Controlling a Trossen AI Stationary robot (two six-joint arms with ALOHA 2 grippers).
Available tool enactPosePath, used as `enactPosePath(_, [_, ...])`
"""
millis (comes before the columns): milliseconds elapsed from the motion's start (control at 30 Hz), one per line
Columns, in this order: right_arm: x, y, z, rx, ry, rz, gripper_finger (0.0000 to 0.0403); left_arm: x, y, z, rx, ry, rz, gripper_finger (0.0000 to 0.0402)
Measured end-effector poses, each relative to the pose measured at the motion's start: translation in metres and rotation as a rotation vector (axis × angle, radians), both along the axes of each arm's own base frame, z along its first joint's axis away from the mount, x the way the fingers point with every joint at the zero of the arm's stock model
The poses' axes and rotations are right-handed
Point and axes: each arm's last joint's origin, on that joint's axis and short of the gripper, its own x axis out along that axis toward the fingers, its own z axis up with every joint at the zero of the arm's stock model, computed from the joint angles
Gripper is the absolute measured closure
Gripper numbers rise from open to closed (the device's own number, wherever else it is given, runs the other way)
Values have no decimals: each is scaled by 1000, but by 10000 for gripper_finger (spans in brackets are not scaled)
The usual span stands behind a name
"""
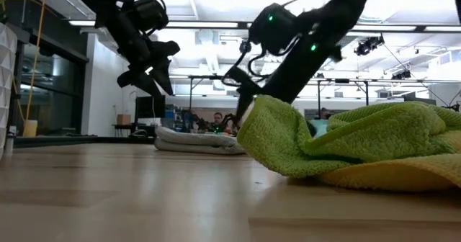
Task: Fold microfiber towels
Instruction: Put the gray towel into the green bin
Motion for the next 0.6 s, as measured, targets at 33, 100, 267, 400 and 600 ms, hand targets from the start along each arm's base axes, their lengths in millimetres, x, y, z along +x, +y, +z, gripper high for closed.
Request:
enactPosePath(33, [2,-1,-3,15,-16,-14,163,0,0,0,0,0,-2,227])
enactPosePath(100, [4,-2,-11,41,-20,-38,163,0,0,0,-1,-1,-5,227])
enactPosePath(267, [6,-4,-18,75,-28,-97,163,0,0,0,5,9,-27,227])
enactPosePath(400, [6,-4,-18,95,-34,-121,163,0,0,0,4,7,-31,227])
enactPosePath(600, [5,-11,-21,113,-29,-127,197,1,0,0,13,-3,-31,227])
